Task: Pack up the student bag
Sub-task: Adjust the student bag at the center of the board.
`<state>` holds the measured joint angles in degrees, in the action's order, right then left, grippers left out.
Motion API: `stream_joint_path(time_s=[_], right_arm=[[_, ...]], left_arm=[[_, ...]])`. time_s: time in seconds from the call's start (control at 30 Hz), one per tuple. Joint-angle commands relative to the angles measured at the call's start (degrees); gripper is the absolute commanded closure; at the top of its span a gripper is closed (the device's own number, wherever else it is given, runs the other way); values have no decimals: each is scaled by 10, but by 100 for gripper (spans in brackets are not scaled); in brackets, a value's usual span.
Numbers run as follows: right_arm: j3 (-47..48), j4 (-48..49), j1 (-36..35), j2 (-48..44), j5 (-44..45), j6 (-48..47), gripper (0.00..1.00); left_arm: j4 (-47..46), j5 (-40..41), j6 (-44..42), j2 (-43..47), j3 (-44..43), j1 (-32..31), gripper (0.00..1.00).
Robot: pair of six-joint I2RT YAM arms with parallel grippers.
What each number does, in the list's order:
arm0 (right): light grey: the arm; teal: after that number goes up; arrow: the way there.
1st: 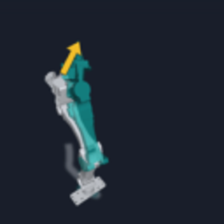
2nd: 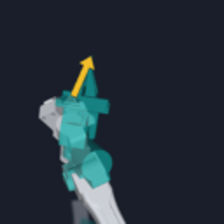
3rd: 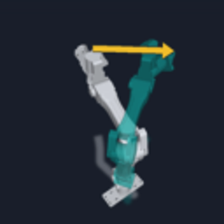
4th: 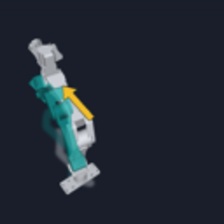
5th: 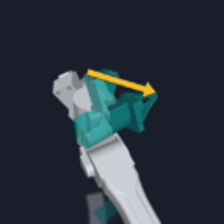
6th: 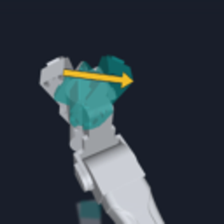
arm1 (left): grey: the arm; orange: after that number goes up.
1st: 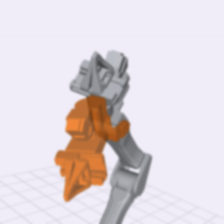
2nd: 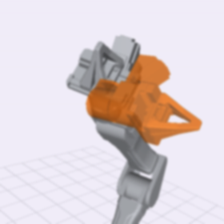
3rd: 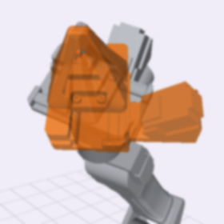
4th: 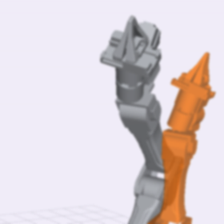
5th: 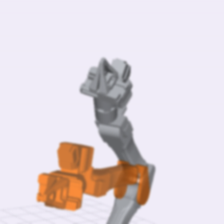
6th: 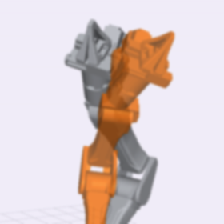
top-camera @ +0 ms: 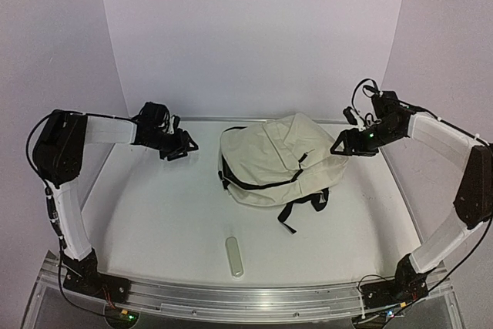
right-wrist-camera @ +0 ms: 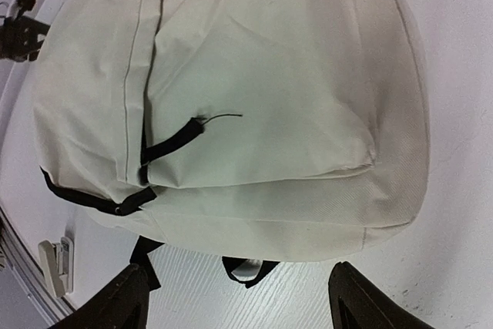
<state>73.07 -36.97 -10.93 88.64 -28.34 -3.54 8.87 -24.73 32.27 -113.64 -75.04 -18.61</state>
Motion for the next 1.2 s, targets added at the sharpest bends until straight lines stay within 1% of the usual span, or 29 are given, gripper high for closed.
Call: stream_joint_path(time_s=[0.0,0.07,0.13,0.33,0.43,0.5,0.57,0.67,0.77,0.87,0.93,1.07,1.17], right_arm=[[-5,-2,52,-8,-60,31,22],[-9,-1,65,-2,-76,47,22],[-15,0,70,5,-92,56,23],[-21,10,70,30,-97,70,25],[-22,13,70,32,-106,72,25],[-25,15,70,24,-115,72,26],[-30,16,70,11,-125,71,27],[-32,21,69,-4,-138,69,27],[-20,23,66,-4,-152,69,28],[-5,25,53,-1,-156,69,30],[7,27,37,3,-149,69,30],[33,33,19,20,-143,83,31],[44,34,19,27,-141,87,31]], left_arm=[[25,35,-86,119,-21,-77,44],[62,47,-118,123,-56,-120,43],[97,37,-131,111,-100,-153,43],[151,23,-164,27,-218,-236,42],[177,42,-164,-18,-267,-258,42],[157,69,-138,-14,-255,-258,43],[116,81,-101,12,-200,-243,44],[67,64,-51,39,-132,-208,45],[57,73,-23,36,-103,-178,46],[0,56,25,24,-60,-139,45],[-27,23,27,-8,-67,-126,45],[-17,-48,20,-107,-173,-131,46],[9,-45,9,-168,-250,-144,51]])
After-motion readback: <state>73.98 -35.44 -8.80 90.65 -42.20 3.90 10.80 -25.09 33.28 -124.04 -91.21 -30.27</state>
